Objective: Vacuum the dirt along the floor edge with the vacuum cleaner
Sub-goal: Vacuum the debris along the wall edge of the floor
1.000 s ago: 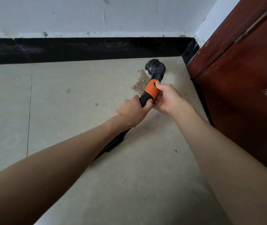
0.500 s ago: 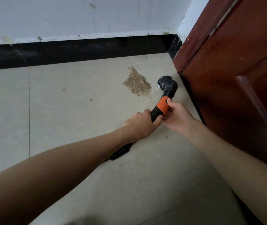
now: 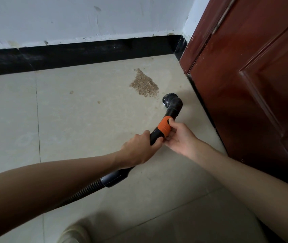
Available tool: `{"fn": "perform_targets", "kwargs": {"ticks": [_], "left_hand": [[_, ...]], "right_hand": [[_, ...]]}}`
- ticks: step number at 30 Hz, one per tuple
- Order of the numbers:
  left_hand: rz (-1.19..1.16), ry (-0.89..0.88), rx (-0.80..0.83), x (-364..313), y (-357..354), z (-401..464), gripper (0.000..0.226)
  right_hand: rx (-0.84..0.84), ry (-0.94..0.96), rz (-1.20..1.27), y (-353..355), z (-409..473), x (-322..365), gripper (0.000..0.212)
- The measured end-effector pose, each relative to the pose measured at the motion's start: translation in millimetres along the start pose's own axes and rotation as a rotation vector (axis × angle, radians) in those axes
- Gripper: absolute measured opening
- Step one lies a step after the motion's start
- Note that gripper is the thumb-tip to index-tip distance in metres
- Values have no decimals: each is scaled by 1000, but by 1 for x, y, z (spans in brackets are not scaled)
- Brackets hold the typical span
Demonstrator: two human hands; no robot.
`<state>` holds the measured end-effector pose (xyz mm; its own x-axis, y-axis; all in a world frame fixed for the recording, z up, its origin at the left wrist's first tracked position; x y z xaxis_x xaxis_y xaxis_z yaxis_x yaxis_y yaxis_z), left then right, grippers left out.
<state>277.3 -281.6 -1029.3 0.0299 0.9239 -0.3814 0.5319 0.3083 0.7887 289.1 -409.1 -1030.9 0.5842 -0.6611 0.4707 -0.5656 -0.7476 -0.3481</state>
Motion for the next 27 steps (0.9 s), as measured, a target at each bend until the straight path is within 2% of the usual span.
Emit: {"fn": "perform_targets", "kwargs": {"ticks": [6, 12, 20, 27], "left_hand": [[18, 24, -42, 12, 24, 10, 44], [12, 37, -61, 16, 29, 28, 45], [-10, 86, -137, 22, 27, 49, 43], [-78, 125, -142, 34, 37, 65, 45]], "right_hand": [[2, 26, -32, -31, 8, 3, 40], [16, 15, -47, -42, 24, 11, 27], [24, 14, -89, -54, 43, 19, 33], [11, 8, -164, -78, 63, 26, 24]]}}
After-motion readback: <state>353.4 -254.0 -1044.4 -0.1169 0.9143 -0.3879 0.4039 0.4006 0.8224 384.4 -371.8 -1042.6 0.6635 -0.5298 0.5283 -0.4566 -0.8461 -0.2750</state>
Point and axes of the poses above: each hand's wrist, its own z-axis towards the middle knuckle, its own y-axis out of the back of the hand, x = y × z, the point moved 5 cm from there along z, towards the middle knuckle, and after that the axes turned 12 degrees about z, right-handed, at the moved point
